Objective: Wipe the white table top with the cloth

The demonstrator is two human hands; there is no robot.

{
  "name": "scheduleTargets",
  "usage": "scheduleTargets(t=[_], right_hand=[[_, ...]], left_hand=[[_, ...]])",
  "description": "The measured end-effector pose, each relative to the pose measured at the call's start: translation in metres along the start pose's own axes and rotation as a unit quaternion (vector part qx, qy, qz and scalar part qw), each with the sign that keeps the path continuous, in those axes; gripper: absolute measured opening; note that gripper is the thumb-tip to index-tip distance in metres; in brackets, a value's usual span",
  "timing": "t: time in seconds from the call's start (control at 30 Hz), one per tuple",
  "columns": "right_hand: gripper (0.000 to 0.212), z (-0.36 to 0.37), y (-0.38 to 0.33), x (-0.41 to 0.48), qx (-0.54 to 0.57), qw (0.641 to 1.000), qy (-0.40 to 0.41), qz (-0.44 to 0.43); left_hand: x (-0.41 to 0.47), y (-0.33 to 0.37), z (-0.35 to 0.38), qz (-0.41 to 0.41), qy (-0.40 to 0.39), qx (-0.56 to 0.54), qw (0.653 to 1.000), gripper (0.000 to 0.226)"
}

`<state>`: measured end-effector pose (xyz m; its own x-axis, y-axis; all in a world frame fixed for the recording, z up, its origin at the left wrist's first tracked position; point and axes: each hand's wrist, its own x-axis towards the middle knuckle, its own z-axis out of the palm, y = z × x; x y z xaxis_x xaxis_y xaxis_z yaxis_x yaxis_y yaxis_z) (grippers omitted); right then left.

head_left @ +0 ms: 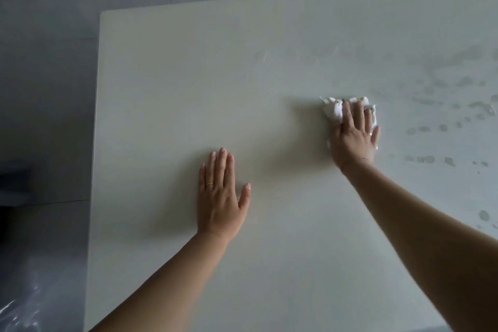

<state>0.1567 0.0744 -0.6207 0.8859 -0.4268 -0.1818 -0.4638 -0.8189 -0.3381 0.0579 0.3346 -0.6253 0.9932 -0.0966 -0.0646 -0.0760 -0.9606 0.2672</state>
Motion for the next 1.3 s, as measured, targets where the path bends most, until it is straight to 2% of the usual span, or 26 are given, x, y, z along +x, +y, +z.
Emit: scheduleTargets(t=[0.07, 0.1, 0.17, 0.23, 0.3, 0.37, 0.47, 0.53, 0.6, 0.63, 0.7, 0.77, 0.83, 0.9, 1.0, 1.07, 1.1, 1.13, 1.17, 1.23, 1.3], right_hand=[[0.054, 0.014, -0.033, -0.013, 0.012, 1.0, 0.007, 0.018], [0.053, 0.025, -0.053, -0.026, 0.016, 0.999, 0.0, -0.028], [0.053, 0.047, -0.087, -0.055, -0.003, 0.978, -0.052, -0.204], [0.052, 0.054, -0.096, -0.069, -0.043, 0.924, -0.116, -0.361], [0.053, 0.044, -0.08, -0.043, -0.054, 0.9, -0.124, -0.414], [0.056, 0.03, -0.057, -0.008, -0.046, 0.927, -0.094, -0.361], [0.054, 0.009, -0.026, 0.035, -0.017, 0.986, -0.023, -0.164], [0.051, 0.01, -0.031, 0.043, 0.005, 0.999, 0.013, -0.05], [0.053, 0.023, -0.059, 0.033, 0.009, 1.0, 0.024, -0.016], [0.055, 0.034, -0.076, 0.022, 0.007, 0.999, 0.021, -0.047], [0.058, 0.055, -0.108, -0.006, -0.006, 0.983, -0.016, -0.184], [0.058, 0.062, -0.123, -0.02, -0.027, 0.946, -0.078, -0.313], [0.056, 0.053, -0.115, 0.002, -0.037, 0.913, -0.106, -0.392], [0.055, 0.038, -0.095, 0.036, -0.038, 0.917, -0.102, -0.383], [0.051, 0.015, -0.065, 0.083, -0.008, 0.98, -0.036, -0.197], [0.049, 0.012, -0.07, 0.093, 0.012, 0.998, -0.005, -0.068], [0.05, 0.017, -0.082, 0.089, 0.012, 0.999, 0.0, -0.035], [0.051, 0.024, -0.099, 0.08, 0.008, 0.999, 0.001, -0.034], [0.053, 0.034, -0.117, 0.068, 0.007, 0.998, -0.003, -0.069], [0.055, 0.056, -0.151, 0.036, 0.004, 0.978, -0.039, -0.203], [0.055, 0.066, -0.166, 0.017, -0.02, 0.941, -0.094, -0.325]], left_hand=[[0.011, 0.001, -0.002, -0.005, 0.014, -0.006, 1.0, 0.068], [0.018, 0.002, -0.004, -0.009, 0.02, -0.009, 1.0, 0.069], [0.036, 0.003, -0.007, -0.019, 0.033, -0.016, 0.999, 0.068], [0.055, 0.001, -0.008, -0.027, 0.051, -0.012, 0.998, 0.064], [0.073, -0.004, -0.008, -0.017, 0.048, 0.002, 0.999, 0.066], [0.089, -0.009, -0.006, -0.003, 0.039, 0.017, 0.999, 0.069], [0.103, -0.009, 0.0, -0.018, 0.028, 0.016, 0.999, 0.07], [0.105, -0.008, 0.003, -0.027, 0.028, 0.025, 0.999, 0.072], [0.104, -0.01, 0.006, -0.022, 0.032, 0.034, 0.999, 0.071], [0.104, -0.01, 0.006, -0.019, 0.034, 0.033, 0.999, 0.071], [0.104, -0.009, 0.005, -0.019, 0.04, 0.032, 0.999, 0.07], [0.104, -0.008, 0.003, -0.022, 0.046, 0.035, 0.998, 0.069], [0.104, -0.008, 0.003, -0.015, 0.039, 0.032, 0.999, 0.07], [0.104, -0.01, 0.004, -0.016, 0.029, 0.032, 0.999, 0.071], [0.104, -0.01, 0.003, -0.023, 0.024, 0.038, 0.999, 0.071], [0.105, -0.007, 0.003, -0.03, 0.02, 0.041, 0.999, 0.072], [0.105, -0.007, 0.002, -0.033, 0.018, 0.042, 0.998, 0.072], [0.105, -0.006, 0.002, -0.035, 0.016, 0.042, 0.998, 0.072], [0.105, -0.006, 0.001, -0.036, 0.016, 0.041, 0.998, 0.071], [0.106, -0.005, 0.0, -0.034, 0.012, 0.046, 0.998, 0.07], [0.106, -0.005, 0.0, -0.034, 0.012, 0.051, 0.998, 0.069]])
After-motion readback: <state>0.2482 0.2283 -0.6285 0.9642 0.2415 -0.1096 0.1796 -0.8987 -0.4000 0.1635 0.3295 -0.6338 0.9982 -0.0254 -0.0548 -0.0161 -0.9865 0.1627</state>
